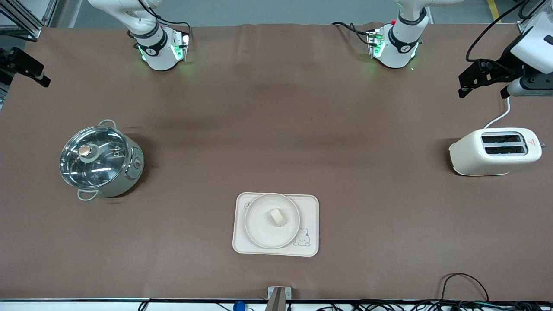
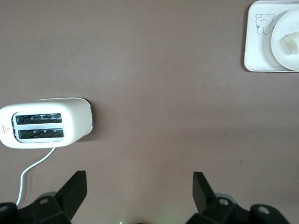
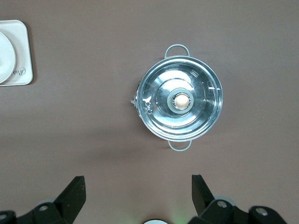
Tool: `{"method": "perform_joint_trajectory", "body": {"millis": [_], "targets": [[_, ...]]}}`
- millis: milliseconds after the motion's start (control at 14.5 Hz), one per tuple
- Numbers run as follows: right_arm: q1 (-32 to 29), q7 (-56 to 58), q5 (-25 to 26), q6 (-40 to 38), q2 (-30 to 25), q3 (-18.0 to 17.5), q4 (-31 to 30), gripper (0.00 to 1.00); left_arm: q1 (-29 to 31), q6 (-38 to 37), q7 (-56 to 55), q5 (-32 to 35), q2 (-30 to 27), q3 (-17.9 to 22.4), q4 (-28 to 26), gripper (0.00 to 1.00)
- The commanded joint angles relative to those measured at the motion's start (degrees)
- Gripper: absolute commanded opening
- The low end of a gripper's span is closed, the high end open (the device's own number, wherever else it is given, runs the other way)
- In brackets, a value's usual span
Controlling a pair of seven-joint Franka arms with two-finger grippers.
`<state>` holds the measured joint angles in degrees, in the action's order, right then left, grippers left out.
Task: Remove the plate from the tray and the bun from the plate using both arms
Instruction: 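Reach the right gripper toward the white plate on the tray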
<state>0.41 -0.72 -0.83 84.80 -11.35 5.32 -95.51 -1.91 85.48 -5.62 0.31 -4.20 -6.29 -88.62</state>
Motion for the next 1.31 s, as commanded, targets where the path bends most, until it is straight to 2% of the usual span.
{"method": "perform_joint_trajectory", "body": {"millis": [0,414,552,966,1241], "targets": [[0.29,-1.04,0.13,-0.07,0.1,0.04,0.23,1.0,-0.12,-1.19,0.34,0.3,0.68,-0.22,1.52,1.0],[0.64,-1.3,0.04,-0.07,0.18,-0.05,-0.03,1.0,0.67,-1.1,0.34,0.22,1.82,0.04,2.58,1.0],[1.79,-1.39,-3.89,1.41,0.97,0.04,-0.38,1.0,0.68,-1.19,0.34,0.13,2.26,0.13,2.32,1.0],[4.07,-4.91,-9.62,6.33,8.7,-0.05,-0.03,1.0,0.94,-0.05,0.52,0.3,2.79,0.48,2.23,1.0],[7.32,-11.57,-9.8,11.34,13.8,-0.05,0.14,1.0,0.85,0.04,0.43,2.76,3.14,0.4,2.31,1.0]]}}
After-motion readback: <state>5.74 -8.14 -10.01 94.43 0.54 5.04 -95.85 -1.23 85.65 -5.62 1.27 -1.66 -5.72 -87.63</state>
